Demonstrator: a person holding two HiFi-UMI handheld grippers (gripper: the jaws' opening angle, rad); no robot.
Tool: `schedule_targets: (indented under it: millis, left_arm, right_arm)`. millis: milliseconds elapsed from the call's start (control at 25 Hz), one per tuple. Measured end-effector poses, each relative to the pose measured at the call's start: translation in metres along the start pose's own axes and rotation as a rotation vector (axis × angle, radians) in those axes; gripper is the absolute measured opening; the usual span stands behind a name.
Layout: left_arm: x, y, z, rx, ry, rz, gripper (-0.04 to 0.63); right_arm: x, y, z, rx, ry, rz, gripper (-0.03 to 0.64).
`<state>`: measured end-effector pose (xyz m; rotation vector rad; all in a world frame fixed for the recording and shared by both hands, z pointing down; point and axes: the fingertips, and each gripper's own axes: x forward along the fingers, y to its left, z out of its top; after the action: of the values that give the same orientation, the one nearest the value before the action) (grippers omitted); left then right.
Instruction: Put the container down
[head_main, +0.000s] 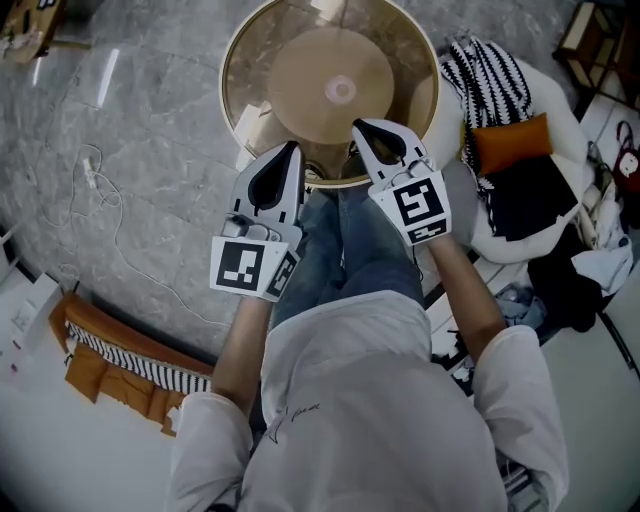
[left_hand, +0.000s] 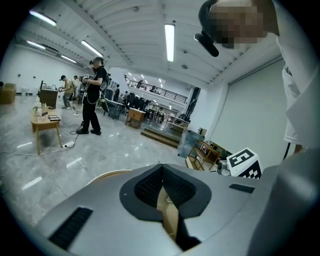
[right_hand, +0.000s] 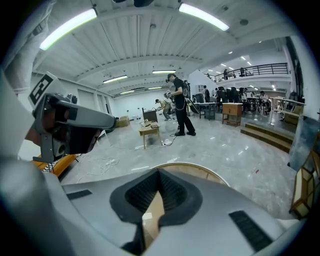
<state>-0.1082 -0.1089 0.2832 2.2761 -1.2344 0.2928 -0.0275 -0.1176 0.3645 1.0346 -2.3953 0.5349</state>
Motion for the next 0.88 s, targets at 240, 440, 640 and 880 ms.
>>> schedule_targets:
  millis: [240,440,640,880]
  left_arm:
    - [-0.02,-0.016,0.02,-0.039,-0.023,-0.045,0.018]
    - [-0.035,-0.03,0.039,-0.028,-0.038,-0.071,0.018]
    - [-0.045,-0.042,0.048,-0.003,-0.046,-0.087,0.018]
    - [-0.057,-0.061,0.058,0.034,-0.041,-0.121,0.018]
  right_arm:
    - [-0.028,0.016,0.017,0.0,0.0,0.025,0.017]
    - [-0.056,0.025,0.034,0.016,-0.009,0.043,0.017]
    - [-0.076,0.035,0.05,0.003,-0.014,0.086,0.017]
    - [-0.099,0.043,0.07,0.048,-0.021,0.126,0.017]
